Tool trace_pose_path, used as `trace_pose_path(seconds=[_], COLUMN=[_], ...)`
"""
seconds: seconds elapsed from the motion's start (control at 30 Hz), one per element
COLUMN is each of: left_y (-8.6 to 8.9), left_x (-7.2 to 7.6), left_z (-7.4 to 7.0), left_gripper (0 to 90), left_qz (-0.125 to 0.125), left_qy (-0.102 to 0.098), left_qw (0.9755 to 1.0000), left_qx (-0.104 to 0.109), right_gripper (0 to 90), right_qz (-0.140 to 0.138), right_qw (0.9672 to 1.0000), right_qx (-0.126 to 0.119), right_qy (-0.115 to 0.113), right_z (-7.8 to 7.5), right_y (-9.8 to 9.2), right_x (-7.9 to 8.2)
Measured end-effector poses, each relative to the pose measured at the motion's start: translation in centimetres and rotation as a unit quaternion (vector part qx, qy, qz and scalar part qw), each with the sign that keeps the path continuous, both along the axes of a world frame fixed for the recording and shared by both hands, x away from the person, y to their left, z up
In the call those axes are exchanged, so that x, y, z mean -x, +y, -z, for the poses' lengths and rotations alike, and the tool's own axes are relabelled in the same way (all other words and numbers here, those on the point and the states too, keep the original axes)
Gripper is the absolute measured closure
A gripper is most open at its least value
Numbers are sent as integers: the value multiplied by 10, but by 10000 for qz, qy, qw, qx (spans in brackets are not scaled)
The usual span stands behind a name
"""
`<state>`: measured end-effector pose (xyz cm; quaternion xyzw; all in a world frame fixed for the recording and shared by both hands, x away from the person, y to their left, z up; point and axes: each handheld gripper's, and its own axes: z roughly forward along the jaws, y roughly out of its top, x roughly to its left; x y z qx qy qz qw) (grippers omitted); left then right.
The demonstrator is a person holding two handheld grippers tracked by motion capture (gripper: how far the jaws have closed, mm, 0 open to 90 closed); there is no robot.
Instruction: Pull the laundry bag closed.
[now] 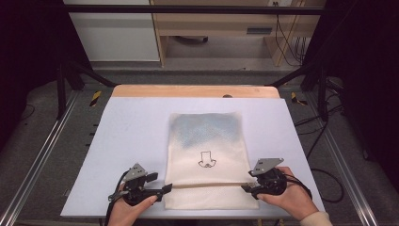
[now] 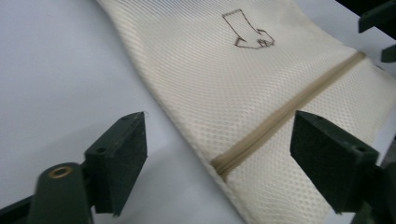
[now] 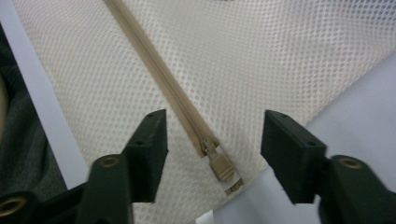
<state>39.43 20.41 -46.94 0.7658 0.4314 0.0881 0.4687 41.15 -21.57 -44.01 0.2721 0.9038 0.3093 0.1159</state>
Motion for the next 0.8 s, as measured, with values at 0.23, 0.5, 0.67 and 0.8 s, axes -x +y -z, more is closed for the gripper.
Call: trace_pose_path(seconds=[0.23,0.5,0.67,0.8], left_y=[19,31,41,62], left_x=[-8,-14,-16,-19], left_z=[-10,-19,-29,-35], left_gripper=[81,46,39,38], left_qz=[-462,-661,-778,-1032], left_qy=[-268,-651,-1037,-1171], left_qw=[9985,9947,9893,9857], left_qx=[-91,-453,-663,-639], right_gripper=[120,68,69,69], right_qz=[357,713,892,1102], right_qw=[9986,9934,9867,9816], right_qx=[-211,-559,-1006,-1149], right_qy=[-332,-706,-917,-1052], right_z=[-4,-13,-26,-38], right_y=[9,25,32,28], right_x=[-7,-15,-19,-23])
